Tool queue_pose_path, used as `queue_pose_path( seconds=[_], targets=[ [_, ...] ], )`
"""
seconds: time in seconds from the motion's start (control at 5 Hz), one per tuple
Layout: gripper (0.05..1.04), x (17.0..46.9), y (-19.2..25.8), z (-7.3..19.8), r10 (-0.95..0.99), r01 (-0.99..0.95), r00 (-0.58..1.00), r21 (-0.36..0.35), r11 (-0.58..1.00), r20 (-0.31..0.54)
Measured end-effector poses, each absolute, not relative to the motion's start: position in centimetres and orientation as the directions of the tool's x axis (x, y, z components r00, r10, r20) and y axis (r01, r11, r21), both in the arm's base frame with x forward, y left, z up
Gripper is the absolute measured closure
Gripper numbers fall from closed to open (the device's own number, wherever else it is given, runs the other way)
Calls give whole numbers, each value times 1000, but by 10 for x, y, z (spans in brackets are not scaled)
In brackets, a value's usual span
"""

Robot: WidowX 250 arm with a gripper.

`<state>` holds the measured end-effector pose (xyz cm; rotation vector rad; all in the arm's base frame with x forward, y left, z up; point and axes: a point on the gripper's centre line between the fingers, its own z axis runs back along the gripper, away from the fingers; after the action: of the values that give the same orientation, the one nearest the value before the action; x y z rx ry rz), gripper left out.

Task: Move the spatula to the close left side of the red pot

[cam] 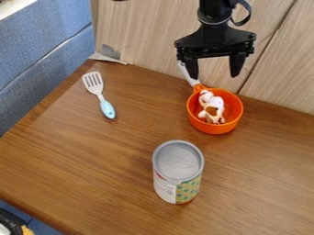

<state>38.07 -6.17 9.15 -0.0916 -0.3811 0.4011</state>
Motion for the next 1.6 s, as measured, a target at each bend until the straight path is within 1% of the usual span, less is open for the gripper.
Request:
queue_pose_path(
  seconds=[0.2,0.4,0.6,0.8,1.0,1.2,1.4,1.6],
  targets=[
    [82,376,-62,77,395,-368,865,-143,919,310],
    [82,362,-45,60,421,-401,867,-129,907,268],
    [82,345,-16,55,490,-468,832,-146,872,262],
    [82,324,16,50,573,-558,774,-138,818,270],
    [82,318,38,40,649,-648,714,-105,755,262],
    [82,311,54,22,709,-720,663,-53,692,241],
    [82,313,68,9,742,-759,636,-3,651,212],
    [82,314,80,4,768,-787,607,14,617,205]
  ],
)
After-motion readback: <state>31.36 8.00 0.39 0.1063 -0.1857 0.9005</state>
